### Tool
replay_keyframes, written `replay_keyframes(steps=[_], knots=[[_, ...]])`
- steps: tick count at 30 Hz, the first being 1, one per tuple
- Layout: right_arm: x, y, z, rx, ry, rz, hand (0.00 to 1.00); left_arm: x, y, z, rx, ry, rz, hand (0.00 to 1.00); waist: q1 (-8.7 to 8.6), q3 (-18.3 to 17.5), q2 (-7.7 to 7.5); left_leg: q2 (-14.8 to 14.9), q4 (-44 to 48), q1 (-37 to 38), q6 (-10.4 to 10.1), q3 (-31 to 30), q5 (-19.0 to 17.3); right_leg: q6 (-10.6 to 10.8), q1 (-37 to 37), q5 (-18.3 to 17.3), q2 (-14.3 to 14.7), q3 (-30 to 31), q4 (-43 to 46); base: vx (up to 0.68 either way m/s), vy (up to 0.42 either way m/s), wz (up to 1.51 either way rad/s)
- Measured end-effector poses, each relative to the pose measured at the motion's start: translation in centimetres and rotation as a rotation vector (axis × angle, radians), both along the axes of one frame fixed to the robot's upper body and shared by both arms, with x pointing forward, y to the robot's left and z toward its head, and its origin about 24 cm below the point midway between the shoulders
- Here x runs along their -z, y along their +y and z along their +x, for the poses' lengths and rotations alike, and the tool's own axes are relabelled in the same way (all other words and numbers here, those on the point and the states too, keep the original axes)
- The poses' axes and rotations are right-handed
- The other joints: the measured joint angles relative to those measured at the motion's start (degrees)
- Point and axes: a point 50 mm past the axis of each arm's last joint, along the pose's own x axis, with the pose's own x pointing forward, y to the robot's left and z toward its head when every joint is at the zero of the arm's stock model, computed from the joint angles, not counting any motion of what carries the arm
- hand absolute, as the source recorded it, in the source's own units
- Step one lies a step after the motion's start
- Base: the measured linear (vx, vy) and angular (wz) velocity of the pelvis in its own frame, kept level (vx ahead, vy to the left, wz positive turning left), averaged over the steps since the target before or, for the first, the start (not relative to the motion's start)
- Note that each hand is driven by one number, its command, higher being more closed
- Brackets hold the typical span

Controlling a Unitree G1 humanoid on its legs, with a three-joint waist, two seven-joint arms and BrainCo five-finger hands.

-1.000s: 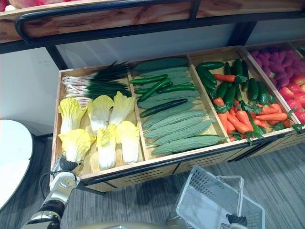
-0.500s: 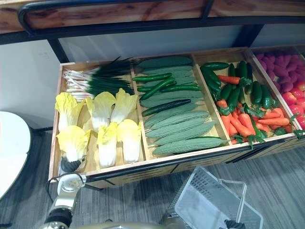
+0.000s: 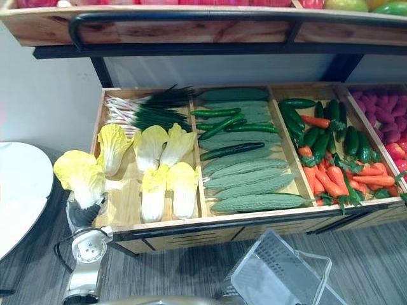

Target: Pick vegetable in the basket

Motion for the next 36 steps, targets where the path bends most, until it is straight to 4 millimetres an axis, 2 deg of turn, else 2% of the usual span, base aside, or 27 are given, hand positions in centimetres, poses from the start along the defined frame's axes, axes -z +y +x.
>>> replay_keyframes(steps=[6, 10, 15, 18, 22, 24, 26, 29, 30, 33, 36], knots=[[0.1, 0.1, 0.2, -0.008, -0.001, 0.004, 1.0, -3.1, -0.2, 0.7, 0.01, -0.143, 0.039, 1.0, 0.09, -0.9, -0.4, -0.1, -1.1, -0.3, 0.0, -1.4, 1.3, 0.0, 0.3, 0.0, -0.1, -1.5, 0.0, -0.04, -0.011, 0.13], [0.1, -0.1, 0.1, -0.023, 0.024, 0.01, 1.0, -6.2, -1.4, 1.3, 0.097, -0.27, 0.098, 1.0, 0.19, -1.4, -1.02, 0.0, -1.2, -1.0, 0.0, -1.1, 1.8, 0.2, -0.7, 0.0, 0.1, -0.6, 0.1, -0.03, -0.011, -0.04], [-1.2, -3.2, 0.5, -0.108, 0.068, -0.067, 1.0, -9.2, -2.5, 1.5, 0.255, -0.383, 0.2, 1.0, -0.02, -1.9, -1.16, 0.0, -1.2, 0.5, 0.0, 3.4, 1.6, 0.7, -3.2, 0.4, 0.5, 4.5, 1.2, -0.01, -0.002, -0.43], [-2.3, -5.0, 1.3, -0.187, 0.084, -0.128, 1.0, -10.2, -3.3, 1.5, 0.361, -0.426, 0.238, 1.0, -0.12, -1.9, -1.11, 0.1, -1.1, 2.4, -0.3, 6.9, 0.7, 1.0, -3.8, 0.8, 1.1, 8.0, 1.3, -0.03, 0.003, -0.62], [-4.9, -7.9, 3.8, -0.386, 0.088, -0.266, 1.0, -10.7, -5.9, 1.4, 0.603, -0.455, 0.258, 1.0, -0.59, -1.9, -0.64, -0.3, -0.9, 5.2, -0.5, 13.6, -0.9, 1.6, -5.8, 1.4, 2.0, 14.9, 1.7, -0.04, 0.017, -0.83], [-6.7, -9.1, 6.1, -0.544, 0.073, -0.358, 1.0, -10.9, -7.2, 1.1, 0.729, -0.468, 0.231, 1.0, -1.82, -1.7, 0.0, -0.6, -0.8, 7.6, -0.6, 18.1, -1.8, 1.8, -6.6, 1.9, 3.0, 19.3, 2.1, 0.01, 0.024, -1.01], [-8.1, -9.3, 8.1, -0.672, 0.055, -0.419, 1.0, -11.2, -8.0, 0.9, 0.806, -0.488, 0.214, 1.0, -2.05, -1.5, 0.6, -0.7, -0.3, 10.1, -1.1, 22.6, -3.0, 1.8, -7.0, 2.4, 4.2, 23.3, 2.0, 0.02, 0.021, -1.03], [-10.1, -8.8, 11.1, -0.892, 0.027, -0.504, 1.0, -11.8, -9.3, 0.3, 0.949, -0.522, 0.174, 1.0, -3.06, -1.2, 1.34, -0.6, 1.7, 12.5, -1.7, 28.6, -5.2, 2.0, -7.6, 3.3, 6.0, 29.1, 1.9, 0.03, 0.011, -1.07], [-10.4, -8.7, 11.5, -0.927, 0.02, -0.517, 1.0, -11.9, -9.6, 0.2, 0.978, -0.526, 0.172, 1.0, -3.21, -1.1, 1.41, -0.6, 2.2, 13.0, -1.8, 29.5, -5.6, 2.0, -7.6, 3.4, 6.4, 30.0, 1.9, 0.02, 0.001, -0.98], [-12.3, -7.4, 13.2, -1.114, -0.028, -0.572, 1.0, -12.6, -10.9, 0.0, 1.155, -0.543, 0.118, 1.0, -3.07, -0.9, 1.39, 0.1, 5.0, 14.4, -2.6, 35.1, -7.8, 2.2, -8.6, 4.4, 8.1, 34.7, 1.9, -0.01, -0.019, -0.86], [-15.1, -5.4, 15.1, -1.341, -0.116, -0.642, 1.0, -14.0, -12.7, -0.1, 1.384, -0.579, 0.085, 1.0, -3.19, 0.1, 1.22, 0.4, 7.5, 15.1, -3.3, 39.5, -9.7, 2.5, -9.6, 5.3, 9.5, 38.5, 1.9, -0.07, -0.038, -0.66]])
